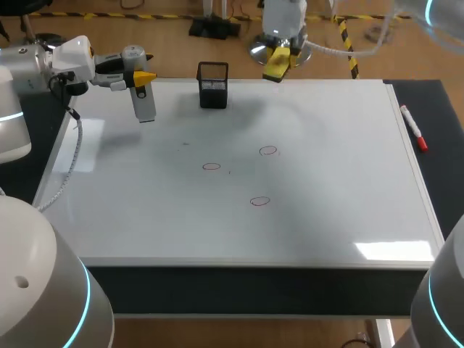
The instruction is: Pick up the inspection probe, press it on each red-marked spot on the whiteboard one by one, put down the probe, pick up the eraser, and wipe off all the red marks.
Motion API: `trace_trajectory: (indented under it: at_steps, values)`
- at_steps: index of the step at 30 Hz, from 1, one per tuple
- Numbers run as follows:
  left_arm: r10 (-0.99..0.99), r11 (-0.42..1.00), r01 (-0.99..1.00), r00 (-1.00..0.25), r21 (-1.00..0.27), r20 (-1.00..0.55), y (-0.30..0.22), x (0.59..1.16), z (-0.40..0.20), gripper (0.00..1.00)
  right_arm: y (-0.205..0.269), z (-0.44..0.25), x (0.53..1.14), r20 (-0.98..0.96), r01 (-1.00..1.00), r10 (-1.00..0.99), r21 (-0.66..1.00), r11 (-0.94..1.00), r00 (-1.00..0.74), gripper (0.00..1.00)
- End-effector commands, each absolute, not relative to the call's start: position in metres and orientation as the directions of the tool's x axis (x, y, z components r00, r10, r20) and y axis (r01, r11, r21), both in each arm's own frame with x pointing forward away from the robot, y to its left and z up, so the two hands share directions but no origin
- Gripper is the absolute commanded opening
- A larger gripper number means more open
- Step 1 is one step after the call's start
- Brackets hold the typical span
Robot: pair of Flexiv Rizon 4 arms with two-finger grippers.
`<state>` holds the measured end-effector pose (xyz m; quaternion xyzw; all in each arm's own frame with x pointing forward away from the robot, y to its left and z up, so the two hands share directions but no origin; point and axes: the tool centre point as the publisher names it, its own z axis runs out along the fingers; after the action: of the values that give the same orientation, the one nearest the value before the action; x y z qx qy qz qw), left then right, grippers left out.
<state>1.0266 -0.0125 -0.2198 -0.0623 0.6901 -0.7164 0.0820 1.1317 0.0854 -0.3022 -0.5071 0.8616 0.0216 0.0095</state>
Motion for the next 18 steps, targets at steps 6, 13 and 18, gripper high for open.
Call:
trace_trajectory:
  at_steps: [6, 13, 18]
  values:
    - [-0.209, -0.036, 0.035, -0.978, -0.999, -0.027, -0.014, 1.026, -0.22, 0.0, 0.036, -0.286, 1.105, -0.051, -0.81, -0.808, 0.011, 0.587, -0.587, 0.0]
    - [-0.209, -0.036, 0.035, -0.978, -0.999, -0.027, -0.014, 1.026, -0.22, 0.0, -0.003, -0.288, 1.092, -0.046, -0.739, -0.738, 0.004, 0.674, -0.673, 0.0]
    - [-0.209, -0.036, 0.035, -0.978, -0.999, -0.027, -0.014, 1.026, -0.22, 0.0, -0.029, -0.288, 1.085, -0.05, -0.686, -0.685, -0.004, 0.728, -0.727, 0.0]
